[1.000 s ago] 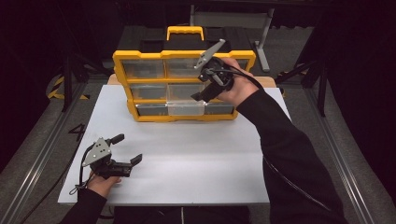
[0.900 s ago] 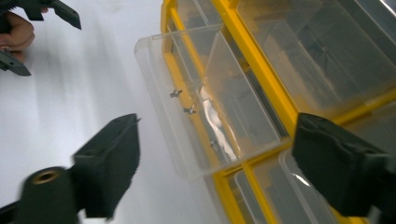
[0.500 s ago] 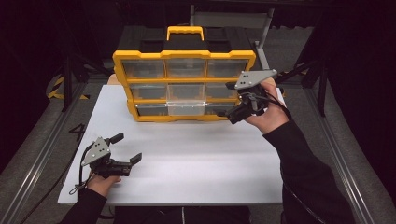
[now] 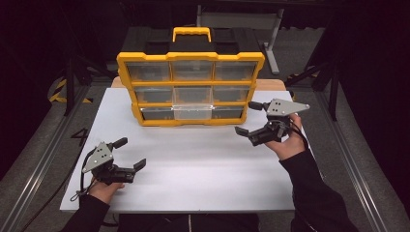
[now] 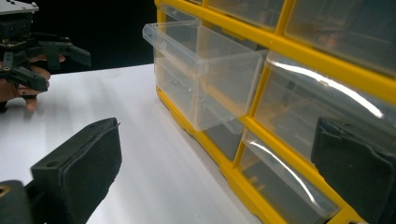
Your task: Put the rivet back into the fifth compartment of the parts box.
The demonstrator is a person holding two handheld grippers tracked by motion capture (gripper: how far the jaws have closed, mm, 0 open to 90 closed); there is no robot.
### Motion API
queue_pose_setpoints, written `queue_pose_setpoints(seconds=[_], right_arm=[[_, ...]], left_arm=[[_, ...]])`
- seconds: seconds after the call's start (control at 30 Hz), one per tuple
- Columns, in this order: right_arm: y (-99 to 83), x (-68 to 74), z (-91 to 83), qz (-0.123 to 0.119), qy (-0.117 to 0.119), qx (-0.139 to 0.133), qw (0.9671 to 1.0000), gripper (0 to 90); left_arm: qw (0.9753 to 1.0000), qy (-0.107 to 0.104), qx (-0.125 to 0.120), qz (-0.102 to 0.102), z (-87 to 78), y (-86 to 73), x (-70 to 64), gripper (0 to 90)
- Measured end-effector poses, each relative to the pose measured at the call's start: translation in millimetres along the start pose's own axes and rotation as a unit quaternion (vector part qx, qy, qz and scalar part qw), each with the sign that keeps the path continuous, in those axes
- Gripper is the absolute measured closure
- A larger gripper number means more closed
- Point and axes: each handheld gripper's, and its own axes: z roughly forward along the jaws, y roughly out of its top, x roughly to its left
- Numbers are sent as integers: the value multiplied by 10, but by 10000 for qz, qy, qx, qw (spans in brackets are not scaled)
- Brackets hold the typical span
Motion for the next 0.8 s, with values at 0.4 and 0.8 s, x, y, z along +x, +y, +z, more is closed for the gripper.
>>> queue_pose_setpoints(seconds=[0.4,0.8], right_arm=[[-665,107,-39,249,-138,-167,9995,23],[-1034,311,151,380,-133,-276,9988,26]], left_arm=[[9999,17,-82,-62,-27,1,34,4],[9999,77,-85,-86,-3,-41,58,4]])
